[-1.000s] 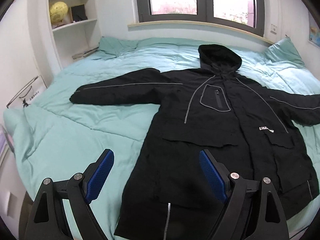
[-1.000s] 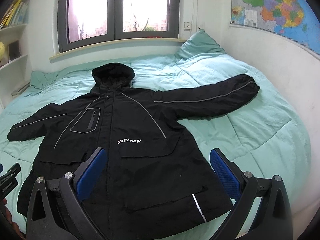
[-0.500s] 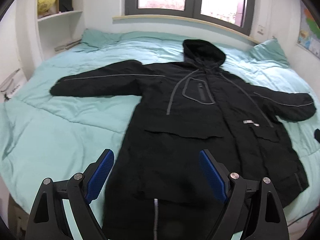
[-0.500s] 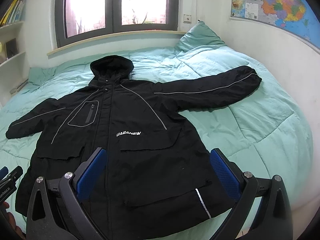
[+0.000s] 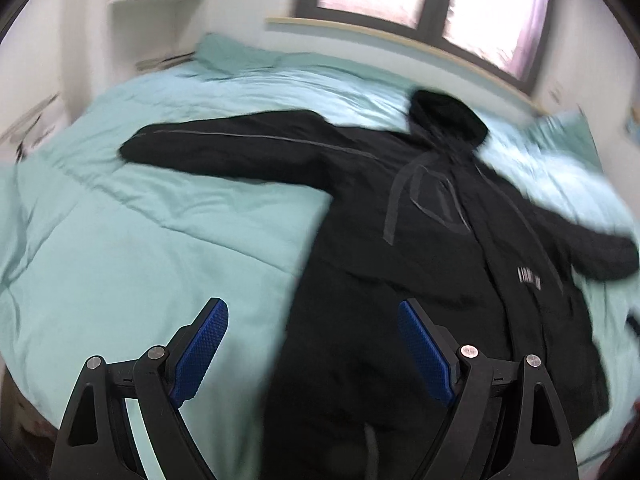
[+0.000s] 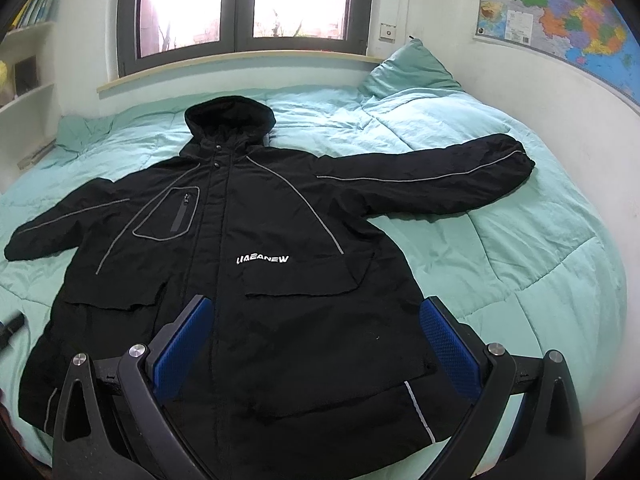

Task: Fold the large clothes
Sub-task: 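Move both grippers over the black jacket, positioning near its hem, then grasp the jacket sleeve with the left gripper and lift it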

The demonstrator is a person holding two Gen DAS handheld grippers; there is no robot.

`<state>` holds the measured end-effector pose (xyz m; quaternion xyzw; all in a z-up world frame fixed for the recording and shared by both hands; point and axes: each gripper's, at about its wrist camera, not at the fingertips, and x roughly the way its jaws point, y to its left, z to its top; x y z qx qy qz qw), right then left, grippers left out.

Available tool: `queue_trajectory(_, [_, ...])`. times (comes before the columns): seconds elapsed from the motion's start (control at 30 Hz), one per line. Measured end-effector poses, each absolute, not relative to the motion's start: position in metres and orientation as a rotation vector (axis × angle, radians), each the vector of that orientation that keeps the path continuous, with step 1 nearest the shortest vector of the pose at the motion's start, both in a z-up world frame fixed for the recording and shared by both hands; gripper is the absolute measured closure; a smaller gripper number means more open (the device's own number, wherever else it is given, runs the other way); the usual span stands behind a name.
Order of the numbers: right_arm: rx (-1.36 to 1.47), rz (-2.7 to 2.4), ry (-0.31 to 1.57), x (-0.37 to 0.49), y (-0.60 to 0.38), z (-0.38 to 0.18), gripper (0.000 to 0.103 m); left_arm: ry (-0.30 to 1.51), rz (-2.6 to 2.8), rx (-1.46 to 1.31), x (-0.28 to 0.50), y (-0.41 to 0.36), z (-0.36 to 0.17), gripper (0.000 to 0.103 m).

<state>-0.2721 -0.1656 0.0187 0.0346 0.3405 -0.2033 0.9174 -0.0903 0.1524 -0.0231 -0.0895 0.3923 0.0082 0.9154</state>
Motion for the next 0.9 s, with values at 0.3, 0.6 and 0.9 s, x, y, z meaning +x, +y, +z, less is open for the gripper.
queue_trajectory(0.3, [0.071, -0.414, 0.765, -0.24, -0.17, -0.003, 0.0, 0.703, 0.104, -0.555, -0.014, 0.315, -0.011, 0.015])
queue_trajectory(0.6, [-0.018, -0.421, 0.814, -0.2, -0.16, -0.025, 0.0, 0.77, 0.214, -0.794, 0.114, 0.439, -0.072, 0.015])
queue_trajectory(0.9, [-0.073, -0.455, 0.903, -0.172, -0.164, -0.059, 0.0, 0.715, 0.248, -0.888, 0.17, 0.476, -0.136, 0.017])
